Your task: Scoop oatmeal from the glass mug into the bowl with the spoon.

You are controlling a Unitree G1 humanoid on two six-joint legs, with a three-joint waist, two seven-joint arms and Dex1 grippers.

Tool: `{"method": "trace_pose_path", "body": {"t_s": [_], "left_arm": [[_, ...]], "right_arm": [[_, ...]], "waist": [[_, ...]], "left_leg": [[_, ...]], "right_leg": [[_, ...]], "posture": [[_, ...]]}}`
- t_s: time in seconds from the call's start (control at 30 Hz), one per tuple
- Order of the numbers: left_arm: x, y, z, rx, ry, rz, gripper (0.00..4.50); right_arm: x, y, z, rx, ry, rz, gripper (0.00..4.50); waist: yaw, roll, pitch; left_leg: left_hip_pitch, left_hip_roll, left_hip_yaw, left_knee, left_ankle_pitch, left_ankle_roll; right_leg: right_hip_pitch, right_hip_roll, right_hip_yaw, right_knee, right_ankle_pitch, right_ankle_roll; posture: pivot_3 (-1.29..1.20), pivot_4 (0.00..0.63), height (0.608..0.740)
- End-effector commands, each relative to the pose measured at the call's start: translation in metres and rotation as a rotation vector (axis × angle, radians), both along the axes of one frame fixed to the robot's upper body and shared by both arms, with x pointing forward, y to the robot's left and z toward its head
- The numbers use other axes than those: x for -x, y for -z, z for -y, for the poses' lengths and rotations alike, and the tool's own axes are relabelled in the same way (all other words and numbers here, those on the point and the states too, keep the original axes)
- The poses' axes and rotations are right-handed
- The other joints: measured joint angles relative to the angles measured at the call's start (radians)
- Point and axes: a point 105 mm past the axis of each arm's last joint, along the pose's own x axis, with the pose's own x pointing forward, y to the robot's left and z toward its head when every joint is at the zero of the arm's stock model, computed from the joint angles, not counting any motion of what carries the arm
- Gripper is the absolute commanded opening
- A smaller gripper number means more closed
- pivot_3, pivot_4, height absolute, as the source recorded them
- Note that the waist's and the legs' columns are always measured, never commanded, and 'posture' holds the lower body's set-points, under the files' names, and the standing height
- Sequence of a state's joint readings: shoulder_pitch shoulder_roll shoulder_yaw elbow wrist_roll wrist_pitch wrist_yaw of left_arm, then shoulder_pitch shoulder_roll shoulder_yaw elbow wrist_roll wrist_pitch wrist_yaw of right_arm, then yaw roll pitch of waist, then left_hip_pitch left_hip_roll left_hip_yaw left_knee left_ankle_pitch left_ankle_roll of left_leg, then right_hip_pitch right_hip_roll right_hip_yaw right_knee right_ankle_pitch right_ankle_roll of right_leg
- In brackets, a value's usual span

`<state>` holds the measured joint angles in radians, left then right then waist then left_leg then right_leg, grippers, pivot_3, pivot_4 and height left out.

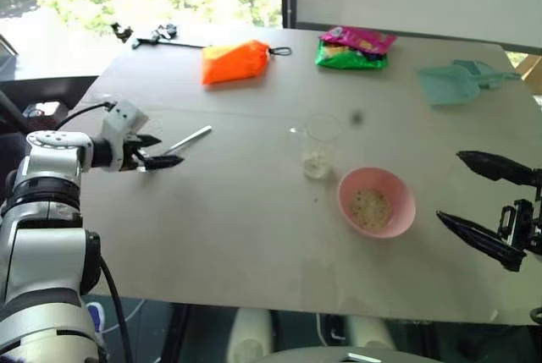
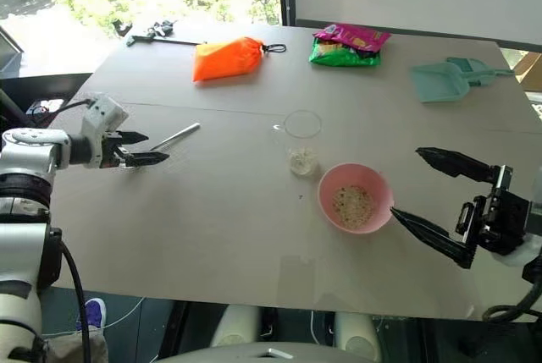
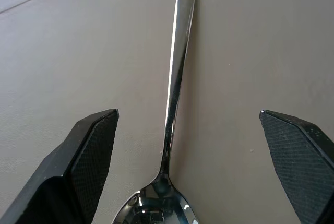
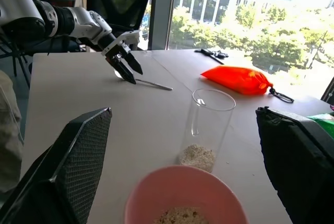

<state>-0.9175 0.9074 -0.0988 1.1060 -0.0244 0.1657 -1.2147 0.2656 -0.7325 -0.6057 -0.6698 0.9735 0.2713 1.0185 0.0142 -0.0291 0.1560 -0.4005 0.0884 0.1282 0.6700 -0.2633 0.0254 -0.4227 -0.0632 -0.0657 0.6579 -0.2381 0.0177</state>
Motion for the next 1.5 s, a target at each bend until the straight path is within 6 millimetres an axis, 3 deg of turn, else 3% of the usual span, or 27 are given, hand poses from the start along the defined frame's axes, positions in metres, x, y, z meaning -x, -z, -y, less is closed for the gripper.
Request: {"method": "trace_pose_path", "body": {"t_s": [0.03,0.2,0.33,0.63,0.77,0.9,1.07,1.23,1.5], "left_arm": [[-0.008,-0.001,0.001,-0.056,-0.017,0.005,3.97],[-0.013,0.005,0.006,-0.074,-0.019,-0.009,1.98],[-0.014,0.005,0.009,-0.035,-0.023,-0.011,0.06],[-0.023,-0.053,0.023,0.176,0.02,0.305,0.02],[-0.03,-0.118,0.06,0.286,0.082,0.598,0.02],[-0.025,-0.155,0.118,0.303,0.231,0.792,0.02],[-0.01,-0.181,0.173,0.303,0.395,0.943,0.02],[0.01,-0.191,0.208,0.339,0.554,0.978,0.02],[0.032,-0.181,0.223,0.364,0.688,0.926,0.02]], "right_arm": [[0.003,-0.007,-0.001,0.001,0.005,0.045,4.5],[0.001,-0.004,-0.003,0.0,0.017,0.023,4.5],[-0.006,-0.001,-0.001,0.004,0.05,-0.014,4.5],[-0.034,-0.018,0.007,-0.075,0.288,0.044,4.5],[-0.049,-0.039,-0.008,-0.084,0.327,0.088,4.5],[-0.082,-0.068,-0.033,-0.113,0.327,-0.011,4.5],[-0.137,-0.101,-0.068,-0.337,0.416,-0.163,4.5],[-0.143,-0.108,-0.111,-0.458,0.278,-0.323,4.5],[-0.143,-0.111,-0.127,-0.475,0.217,-0.378,4.5]], "waist": [[0.002,-0.001,0.0],[0.002,-0.001,0.0],[0.001,-0.001,0.0],[-0.001,-0.004,0.001],[0.0,-0.004,0.002],[-0.002,-0.004,0.003],[-0.02,-0.004,0.003],[-0.025,-0.003,0.002],[-0.026,-0.003,0.002]], "left_leg": [[0.0,0.0,0.0,0.0,0.0,0.0],[0.0,0.0,-0.001,0.0,0.0,0.0],[0.0,0.0,-0.001,0.001,0.0,0.0],[0.0,0.0,-0.001,0.002,0.0,0.0],[-0.001,0.0,-0.001,0.003,0.0,-0.001],[-0.001,0.0,-0.001,0.007,0.0,0.0],[0.0,0.001,-0.001,0.008,0.001,-0.001],[-0.014,0.001,-0.001,0.009,0.003,-0.005],[-0.03,0.001,-0.002,0.014,0.003,-0.005]], "right_leg": [[0.0,0.0,0.0,0.0,0.0,0.0],[0.0,0.0,0.0,0.001,0.0,0.0],[0.0,0.0,0.0,0.002,0.0,0.0],[0.0,0.0,0.0,0.003,0.0,0.0],[0.0,-0.001,0.0,0.003,0.0,0.0],[0.0,-0.001,0.0,0.005,0.001,0.0],[0.001,0.001,0.001,0.006,0.001,0.0],[-0.013,0.0,0.0,0.007,0.001,0.0],[-0.023,-0.002,-0.001,0.006,0.002,0.002]], "posture": [[0.0,0.15,0.74],[0.0,0.15,0.74],[0.0,0.15,0.74],[0.0,0.15,0.74],[0.0,0.15,0.74],[0.0,0.15,0.74],[0.0,0.15,0.74],[0.0,0.15,0.74],[0.0,0.15,0.74]]}}
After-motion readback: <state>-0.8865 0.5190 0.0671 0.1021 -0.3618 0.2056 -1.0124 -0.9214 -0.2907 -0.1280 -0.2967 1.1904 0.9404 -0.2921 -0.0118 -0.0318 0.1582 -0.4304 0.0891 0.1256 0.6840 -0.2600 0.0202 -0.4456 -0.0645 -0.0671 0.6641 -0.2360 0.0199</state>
